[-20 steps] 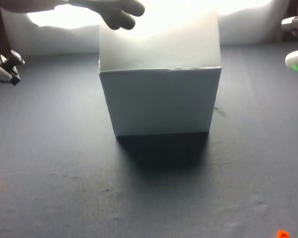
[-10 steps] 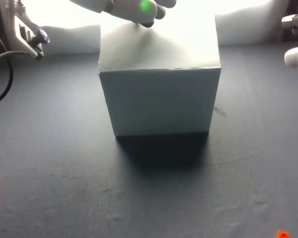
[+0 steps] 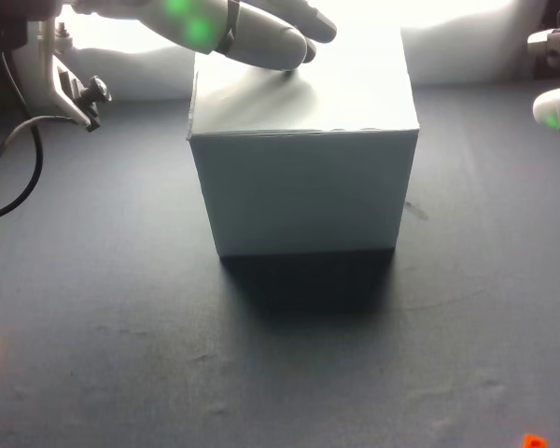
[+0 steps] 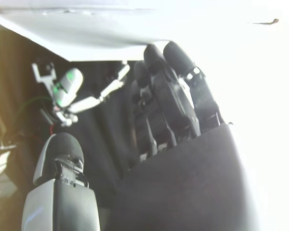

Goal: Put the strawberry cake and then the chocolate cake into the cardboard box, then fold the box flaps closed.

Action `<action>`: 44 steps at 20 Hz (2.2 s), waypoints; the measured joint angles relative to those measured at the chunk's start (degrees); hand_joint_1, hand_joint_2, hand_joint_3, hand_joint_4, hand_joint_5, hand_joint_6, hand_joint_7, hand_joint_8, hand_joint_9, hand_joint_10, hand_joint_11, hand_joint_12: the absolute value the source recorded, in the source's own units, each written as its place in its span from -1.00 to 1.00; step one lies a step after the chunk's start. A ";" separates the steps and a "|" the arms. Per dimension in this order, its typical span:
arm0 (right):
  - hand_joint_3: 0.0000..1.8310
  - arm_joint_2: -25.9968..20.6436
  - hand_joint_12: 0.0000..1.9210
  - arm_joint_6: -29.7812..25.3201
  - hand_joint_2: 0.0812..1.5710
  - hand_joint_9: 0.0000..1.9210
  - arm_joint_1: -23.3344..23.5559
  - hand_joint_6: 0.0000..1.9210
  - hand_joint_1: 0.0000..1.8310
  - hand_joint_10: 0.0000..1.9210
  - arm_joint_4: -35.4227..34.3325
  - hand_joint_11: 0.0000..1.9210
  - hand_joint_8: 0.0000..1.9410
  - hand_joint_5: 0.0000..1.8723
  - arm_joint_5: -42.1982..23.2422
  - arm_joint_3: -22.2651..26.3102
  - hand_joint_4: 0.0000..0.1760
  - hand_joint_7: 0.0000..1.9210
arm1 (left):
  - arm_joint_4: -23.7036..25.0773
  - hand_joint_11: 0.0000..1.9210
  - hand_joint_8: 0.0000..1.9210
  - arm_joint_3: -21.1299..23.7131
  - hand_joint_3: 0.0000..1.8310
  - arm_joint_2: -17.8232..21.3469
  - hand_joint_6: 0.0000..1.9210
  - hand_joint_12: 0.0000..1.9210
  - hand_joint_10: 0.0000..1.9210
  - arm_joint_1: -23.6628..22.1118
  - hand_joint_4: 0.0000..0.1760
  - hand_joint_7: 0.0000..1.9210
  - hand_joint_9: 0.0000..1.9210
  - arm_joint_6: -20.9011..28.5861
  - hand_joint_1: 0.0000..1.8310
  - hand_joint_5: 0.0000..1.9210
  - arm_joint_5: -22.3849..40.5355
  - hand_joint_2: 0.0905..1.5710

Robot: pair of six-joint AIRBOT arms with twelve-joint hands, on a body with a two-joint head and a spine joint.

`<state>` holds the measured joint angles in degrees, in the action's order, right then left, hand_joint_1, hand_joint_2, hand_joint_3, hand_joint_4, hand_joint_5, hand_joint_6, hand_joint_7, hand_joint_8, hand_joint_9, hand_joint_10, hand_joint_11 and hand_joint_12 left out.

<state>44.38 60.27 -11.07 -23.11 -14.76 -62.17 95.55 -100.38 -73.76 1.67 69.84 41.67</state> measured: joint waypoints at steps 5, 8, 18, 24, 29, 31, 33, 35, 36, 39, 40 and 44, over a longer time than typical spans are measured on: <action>-1.00 -0.02 0.55 -0.04 0.46 -0.68 -0.35 -1.00 -0.77 -0.44 -0.02 -1.00 -1.00 -0.67 -0.04 0.00 -1.00 -0.52 | 1.22 -0.77 -1.00 -0.20 -1.00 0.15 -1.00 0.26 -1.00 -0.87 -0.91 -0.37 -0.26 0.42 -0.65 -0.52 0.42 0.39; -1.00 -0.02 0.55 -0.04 0.47 -0.69 -0.35 -1.00 -0.77 -0.44 -0.04 -1.00 -1.00 -0.68 -0.04 0.02 -1.00 -0.53 | 6.80 -0.76 -1.00 0.61 -1.00 1.90 -1.00 0.25 -1.00 -3.72 -0.93 -0.36 -0.26 4.17 -0.65 -0.51 1.86 0.39; -1.00 -0.02 0.57 -0.15 0.49 -0.69 -0.63 -0.98 -0.80 -0.41 -0.02 -1.00 -1.00 -0.63 -0.17 0.07 -1.00 -0.50 | 30.38 -0.78 -0.99 13.99 -1.00 13.55 -0.99 0.26 -1.00 -17.14 -1.00 -0.31 -0.25 25.64 -0.77 -0.48 3.82 0.41; -0.99 0.00 0.97 -0.96 0.56 -0.37 -2.54 -0.15 -0.85 0.38 0.00 -0.70 -0.13 -0.08 0.07 0.94 -1.00 -0.06 | 46.62 -0.60 -0.36 23.54 -0.99 22.71 -0.89 0.63 0.06 -21.68 -1.00 0.01 -0.23 34.14 -0.90 0.11 6.10 0.52; -1.00 -0.02 1.00 -0.76 0.62 0.25 -2.82 0.80 -0.97 1.00 -0.04 0.09 0.74 0.16 -0.48 1.70 -1.00 0.30 | 52.61 -0.34 0.63 27.28 -1.00 26.84 0.79 0.99 0.85 -21.86 -1.00 0.09 -0.01 35.39 -1.00 -0.07 7.04 0.58; -1.00 -0.02 1.00 -0.55 0.62 0.26 -3.10 0.79 -0.95 1.00 0.00 0.14 0.76 0.14 -0.79 1.97 -1.00 0.28 | 54.03 -0.25 0.62 28.28 -1.00 27.28 0.80 0.96 0.84 -21.51 -1.00 0.13 0.06 35.41 -0.96 -0.04 7.06 0.57; -1.00 -0.02 1.00 -0.44 0.61 0.26 -3.10 0.75 -0.95 1.00 0.00 0.14 0.77 0.13 -0.66 2.05 -1.00 0.26 | 54.47 -0.23 0.63 28.89 -1.00 27.89 0.72 0.99 0.85 -20.83 -1.00 0.15 0.09 35.34 -0.95 -0.04 7.02 0.58; -1.00 -0.02 1.00 -0.33 0.62 0.27 -3.10 0.84 -0.94 1.00 0.00 0.18 0.82 0.11 -1.01 2.08 -1.00 0.25 | 55.78 -0.18 0.69 29.29 -1.00 28.24 0.78 1.00 0.92 -20.72 -1.00 0.15 0.06 35.21 -0.92 -0.02 7.15 0.58; -1.00 -0.02 1.00 -0.28 0.62 0.27 -3.10 0.84 -0.94 1.00 0.02 0.18 0.82 0.11 -1.09 2.14 -1.00 0.25 | 55.95 -0.18 0.69 29.42 -1.00 28.35 0.78 1.00 0.92 -20.72 -1.00 0.15 0.06 35.23 -0.92 -0.02 7.08 0.58; -1.00 -0.13 1.00 0.13 0.61 0.28 -3.43 0.94 -0.85 1.00 0.00 0.21 0.90 0.14 -1.18 2.38 -1.00 0.25 | 58.25 -0.15 0.75 30.42 -1.00 28.35 0.83 1.00 0.97 -20.72 -1.00 0.14 0.06 35.28 -0.89 -0.01 7.06 0.58; -1.00 -0.13 1.00 1.11 0.60 0.25 -3.50 0.90 -0.82 1.00 0.02 0.10 0.89 0.10 -1.20 2.40 -1.00 0.24 | 58.53 -0.19 0.68 30.64 -1.00 28.35 0.72 1.00 0.92 -20.68 -1.00 0.10 0.03 35.30 -0.91 -0.04 7.06 0.58; -1.00 -0.13 1.00 1.42 0.58 0.26 -3.50 0.91 -0.85 1.00 0.02 0.13 0.93 0.11 -1.31 2.75 -1.00 0.24 | 59.47 -0.22 0.66 31.30 -1.00 28.96 0.73 0.99 0.89 -19.08 -1.00 0.11 0.02 35.23 -0.86 -0.04 6.84 0.57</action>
<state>44.25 61.69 -14.57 -23.09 -16.08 -59.42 155.02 -69.08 -44.80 -17.41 105.08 48.51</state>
